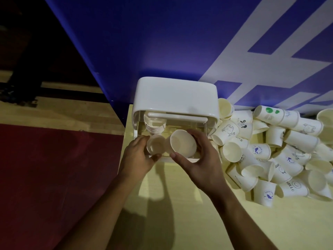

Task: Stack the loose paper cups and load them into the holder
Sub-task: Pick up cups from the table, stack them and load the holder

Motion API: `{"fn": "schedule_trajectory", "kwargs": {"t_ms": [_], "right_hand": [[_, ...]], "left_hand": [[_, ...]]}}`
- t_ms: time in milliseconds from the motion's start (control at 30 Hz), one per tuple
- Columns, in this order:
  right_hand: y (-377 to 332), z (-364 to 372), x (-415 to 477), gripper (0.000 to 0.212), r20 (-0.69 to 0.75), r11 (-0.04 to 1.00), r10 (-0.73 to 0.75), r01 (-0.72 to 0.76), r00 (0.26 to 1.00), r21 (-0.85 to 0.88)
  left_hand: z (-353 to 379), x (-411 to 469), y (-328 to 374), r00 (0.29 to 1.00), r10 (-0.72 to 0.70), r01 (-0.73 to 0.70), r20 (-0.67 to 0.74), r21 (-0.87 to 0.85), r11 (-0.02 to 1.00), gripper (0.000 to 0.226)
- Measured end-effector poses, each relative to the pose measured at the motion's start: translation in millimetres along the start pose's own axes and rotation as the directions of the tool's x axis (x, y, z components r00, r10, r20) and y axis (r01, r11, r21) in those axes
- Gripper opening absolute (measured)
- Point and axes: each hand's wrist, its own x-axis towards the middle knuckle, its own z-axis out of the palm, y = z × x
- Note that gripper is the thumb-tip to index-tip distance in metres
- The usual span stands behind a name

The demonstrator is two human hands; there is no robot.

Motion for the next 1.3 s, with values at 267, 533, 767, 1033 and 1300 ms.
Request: {"fn": "schedule_trajectory", "kwargs": {"t_ms": [267, 533, 767, 1033, 1300], "right_hand": [[21.9, 54.1, 17.8, 0.068, 0.085, 0.990, -0.097, 0.105, 0.992, -0.098], [54.5, 81.4, 31.1, 0.085, 0.248, 0.944, 0.072, 0.014, 0.966, -0.330], [53.8, 82.7, 29.2, 0.075, 0.237, 0.965, 0.204, -0.155, 0.950, -0.213], [56.7, 87.9, 26.7, 0.080, 0.219, 0.953, 0.215, -0.155, 0.952, -0.260], [46.6, 15.6, -2.7, 0.068, 0.053, 0.943, 0.168, -0.145, 0.984, -0.299]], "left_hand": [[-15.8, -8.4, -4.6, 0.996, -0.029, 0.042, 0.082, -0.156, 0.987, 0.060], [-21.5, -6.7, 0.3, 0.988, -0.154, 0.155, 0.025, -0.260, 0.953, 0.034], [-8.6, 8.3, -7.0, 0.974, -0.199, 0.213, 0.112, -0.132, 0.968, 0.042], [-11.3, 4.9, -3.9, 0.981, -0.179, 0.188, 0.071, -0.138, 0.973, 0.044], [-36.8, -27.1, 65.2, 0.986, 0.034, -0.066, -0.164, -0.194, 0.979, 0.028]]}}
